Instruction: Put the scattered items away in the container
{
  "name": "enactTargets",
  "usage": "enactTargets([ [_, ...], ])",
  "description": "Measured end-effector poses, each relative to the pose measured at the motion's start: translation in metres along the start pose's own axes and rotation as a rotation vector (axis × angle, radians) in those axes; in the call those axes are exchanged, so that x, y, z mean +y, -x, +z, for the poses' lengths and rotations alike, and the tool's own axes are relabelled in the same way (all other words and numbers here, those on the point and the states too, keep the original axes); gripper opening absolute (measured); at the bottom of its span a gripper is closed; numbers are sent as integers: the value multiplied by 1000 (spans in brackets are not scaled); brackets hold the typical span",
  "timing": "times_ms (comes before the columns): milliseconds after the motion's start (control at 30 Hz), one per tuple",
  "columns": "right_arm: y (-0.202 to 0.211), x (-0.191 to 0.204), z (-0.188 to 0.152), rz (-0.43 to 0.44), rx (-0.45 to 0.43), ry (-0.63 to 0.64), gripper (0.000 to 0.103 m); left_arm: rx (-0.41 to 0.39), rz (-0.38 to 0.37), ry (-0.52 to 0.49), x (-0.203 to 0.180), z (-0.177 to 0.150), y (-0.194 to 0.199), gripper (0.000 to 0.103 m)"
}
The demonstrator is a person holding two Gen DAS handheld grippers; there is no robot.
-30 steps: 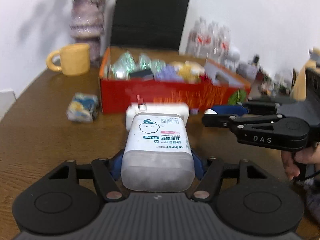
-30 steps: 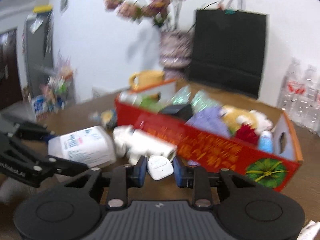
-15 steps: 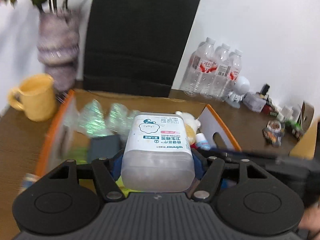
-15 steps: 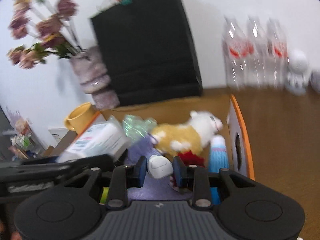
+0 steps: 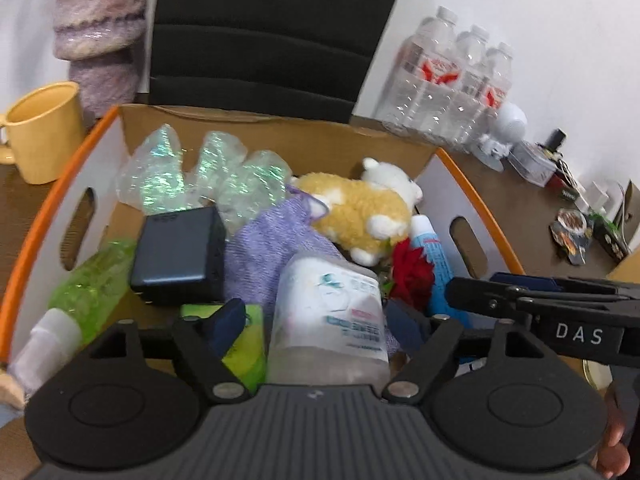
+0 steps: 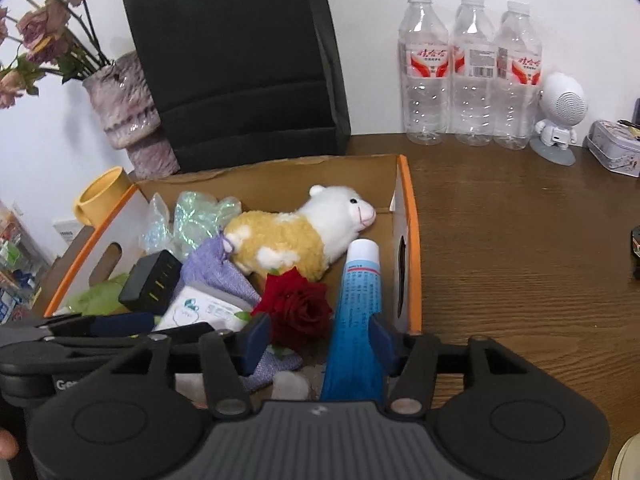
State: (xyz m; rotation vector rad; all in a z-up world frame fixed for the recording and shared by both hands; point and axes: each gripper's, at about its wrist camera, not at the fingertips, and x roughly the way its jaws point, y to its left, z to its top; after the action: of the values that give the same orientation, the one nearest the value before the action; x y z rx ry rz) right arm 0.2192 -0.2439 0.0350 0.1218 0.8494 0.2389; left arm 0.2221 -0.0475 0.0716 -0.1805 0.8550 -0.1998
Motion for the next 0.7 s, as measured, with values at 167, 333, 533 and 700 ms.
enactTargets([
  [167, 5, -4, 5, 7, 58, -93, 74, -31, 45, 10, 5, 8, 18, 103],
  [333, 19, 6, -2, -24, 114, -146, 83, -41, -6, -35, 8, 15, 38, 103],
  [533, 68, 20, -29, -53, 94, -147, 87, -10, -167, -121, -8, 12, 83, 103],
  [700, 132, 32, -63, -60, 44, -94, 93, -98, -139, -171, -18, -29, 135, 103],
])
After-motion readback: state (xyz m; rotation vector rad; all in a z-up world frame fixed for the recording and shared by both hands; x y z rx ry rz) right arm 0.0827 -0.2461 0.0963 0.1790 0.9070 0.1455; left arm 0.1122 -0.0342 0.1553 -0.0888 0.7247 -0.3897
